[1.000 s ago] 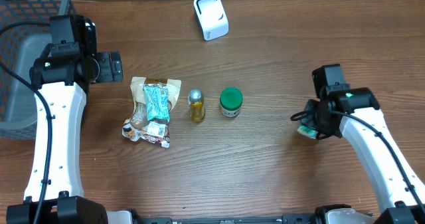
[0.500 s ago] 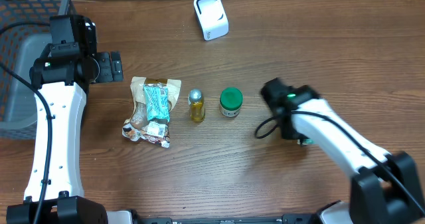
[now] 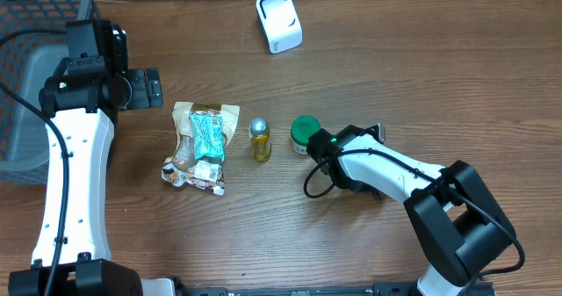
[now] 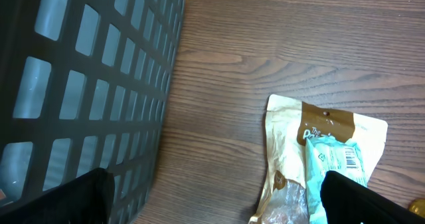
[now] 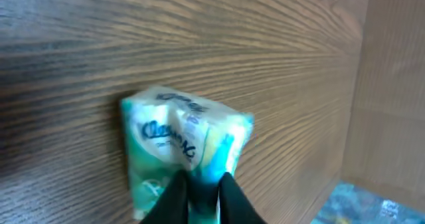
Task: Scan the item barcode
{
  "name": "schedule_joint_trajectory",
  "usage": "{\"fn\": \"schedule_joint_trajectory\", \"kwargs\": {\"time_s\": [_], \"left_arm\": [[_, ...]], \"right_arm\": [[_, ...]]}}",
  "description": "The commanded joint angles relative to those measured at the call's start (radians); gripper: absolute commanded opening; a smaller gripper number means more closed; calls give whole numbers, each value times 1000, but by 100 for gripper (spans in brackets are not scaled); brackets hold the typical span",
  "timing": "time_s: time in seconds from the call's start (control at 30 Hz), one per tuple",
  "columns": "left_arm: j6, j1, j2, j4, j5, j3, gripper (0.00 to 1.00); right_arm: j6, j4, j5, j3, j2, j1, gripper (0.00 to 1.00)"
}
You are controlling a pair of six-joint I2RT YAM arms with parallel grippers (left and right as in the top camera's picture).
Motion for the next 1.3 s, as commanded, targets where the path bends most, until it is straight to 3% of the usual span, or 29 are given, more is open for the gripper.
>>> {"fn": "schedule_joint_trajectory", "kwargs": {"time_s": [0.0, 0.4, 0.53, 0.67, 1.27], "left_arm": [[19, 0, -15, 3, -5, 23, 99], [19, 0, -15, 3, -5, 23, 100], [19, 0, -15, 3, -5, 23, 100], [19, 0, -15, 3, -5, 23, 100], [19, 0, -15, 3, -5, 23, 100]], "right_arm": [[52, 8, 0, 10, 1, 5, 13], [52, 86, -28, 17, 1, -42, 21], [8, 70, -159, 62, 1, -161, 21], [-167, 100, -371, 67, 1, -245, 21], [-196, 194, -671, 67, 1, -271, 27]]}}
